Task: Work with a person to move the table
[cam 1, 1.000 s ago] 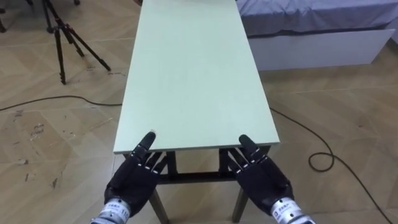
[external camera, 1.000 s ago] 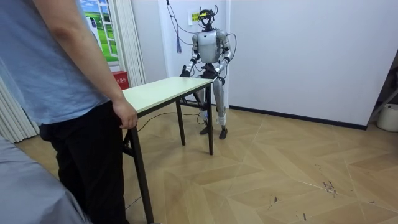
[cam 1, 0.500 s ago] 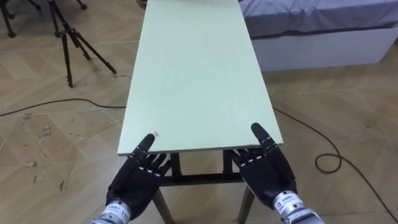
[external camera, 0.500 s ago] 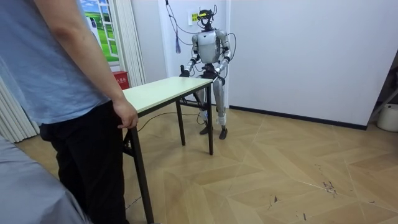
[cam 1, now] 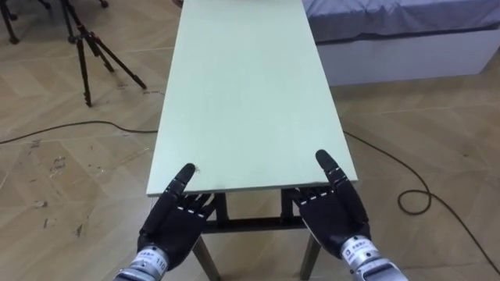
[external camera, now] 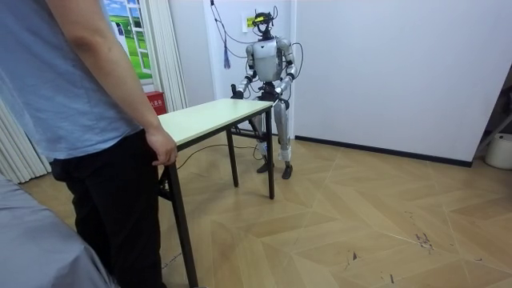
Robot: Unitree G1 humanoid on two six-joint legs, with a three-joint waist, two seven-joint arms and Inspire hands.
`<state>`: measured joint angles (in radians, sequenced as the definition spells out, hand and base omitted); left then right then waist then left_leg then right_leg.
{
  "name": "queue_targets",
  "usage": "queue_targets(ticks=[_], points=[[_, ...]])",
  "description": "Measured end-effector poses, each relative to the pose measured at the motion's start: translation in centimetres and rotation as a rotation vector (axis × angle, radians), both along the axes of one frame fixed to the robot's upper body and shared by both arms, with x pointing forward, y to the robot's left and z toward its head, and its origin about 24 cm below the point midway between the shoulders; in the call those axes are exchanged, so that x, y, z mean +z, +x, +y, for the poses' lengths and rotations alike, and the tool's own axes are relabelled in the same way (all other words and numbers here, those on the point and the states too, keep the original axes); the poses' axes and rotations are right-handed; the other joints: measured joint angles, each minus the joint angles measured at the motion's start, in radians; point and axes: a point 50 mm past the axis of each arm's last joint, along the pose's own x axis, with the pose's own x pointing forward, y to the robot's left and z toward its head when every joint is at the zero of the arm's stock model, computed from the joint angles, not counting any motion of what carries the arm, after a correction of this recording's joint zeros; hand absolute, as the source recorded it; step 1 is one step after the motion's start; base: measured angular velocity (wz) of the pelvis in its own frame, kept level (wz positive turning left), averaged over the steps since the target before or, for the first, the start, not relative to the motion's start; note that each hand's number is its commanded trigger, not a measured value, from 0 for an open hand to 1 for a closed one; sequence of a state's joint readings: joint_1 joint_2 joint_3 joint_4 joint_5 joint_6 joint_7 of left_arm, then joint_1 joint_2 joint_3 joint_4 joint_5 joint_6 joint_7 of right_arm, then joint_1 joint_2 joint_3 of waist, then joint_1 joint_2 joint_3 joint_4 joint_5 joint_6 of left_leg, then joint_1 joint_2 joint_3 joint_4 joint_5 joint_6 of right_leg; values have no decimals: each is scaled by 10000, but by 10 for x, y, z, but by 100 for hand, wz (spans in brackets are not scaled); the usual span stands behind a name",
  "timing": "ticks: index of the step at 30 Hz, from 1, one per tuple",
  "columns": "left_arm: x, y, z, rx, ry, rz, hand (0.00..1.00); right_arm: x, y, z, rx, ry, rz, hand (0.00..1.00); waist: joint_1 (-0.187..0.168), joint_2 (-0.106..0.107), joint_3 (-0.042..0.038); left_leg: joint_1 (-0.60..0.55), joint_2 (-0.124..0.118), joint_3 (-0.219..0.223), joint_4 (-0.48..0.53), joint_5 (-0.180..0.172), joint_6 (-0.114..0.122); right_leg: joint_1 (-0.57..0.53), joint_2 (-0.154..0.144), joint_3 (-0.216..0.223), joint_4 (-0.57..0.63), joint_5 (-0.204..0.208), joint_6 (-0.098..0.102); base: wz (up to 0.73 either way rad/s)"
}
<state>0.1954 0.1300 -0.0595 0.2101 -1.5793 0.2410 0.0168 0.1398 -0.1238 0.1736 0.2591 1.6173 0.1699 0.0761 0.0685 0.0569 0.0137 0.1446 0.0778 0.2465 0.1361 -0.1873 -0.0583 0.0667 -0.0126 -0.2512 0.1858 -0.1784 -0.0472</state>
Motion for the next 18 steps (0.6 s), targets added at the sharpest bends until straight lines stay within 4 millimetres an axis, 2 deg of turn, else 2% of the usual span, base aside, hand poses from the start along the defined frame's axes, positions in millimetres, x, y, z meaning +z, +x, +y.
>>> queue_targets(ticks=[5,16,17,18], points=[[2,3,0,-9,44,26,0,1,1,0,-51,-1,-66,0,-88,-7,16,-112,-1,-61,15,0,0,-76,-7,-71,6,1,1,5],[9,7,-3,613,-752,244,0,2,3,1,-151,128,-190,0,113,-34,34,-172,0,-61,14,0,1,-261,11,49,28,4,-4,-3],[9,8,-3,644,-788,237,7,2,3,1,-159,125,-195,0,132,-37,32,-180,1,-61,14,0,1,-294,11,54,39,4,-4,-4],[10,8,-4,669,-816,228,53,2,3,1,-170,119,-196,0,157,-39,31,-187,3,-61,14,1,0,-307,12,58,48,4,-5,0]])
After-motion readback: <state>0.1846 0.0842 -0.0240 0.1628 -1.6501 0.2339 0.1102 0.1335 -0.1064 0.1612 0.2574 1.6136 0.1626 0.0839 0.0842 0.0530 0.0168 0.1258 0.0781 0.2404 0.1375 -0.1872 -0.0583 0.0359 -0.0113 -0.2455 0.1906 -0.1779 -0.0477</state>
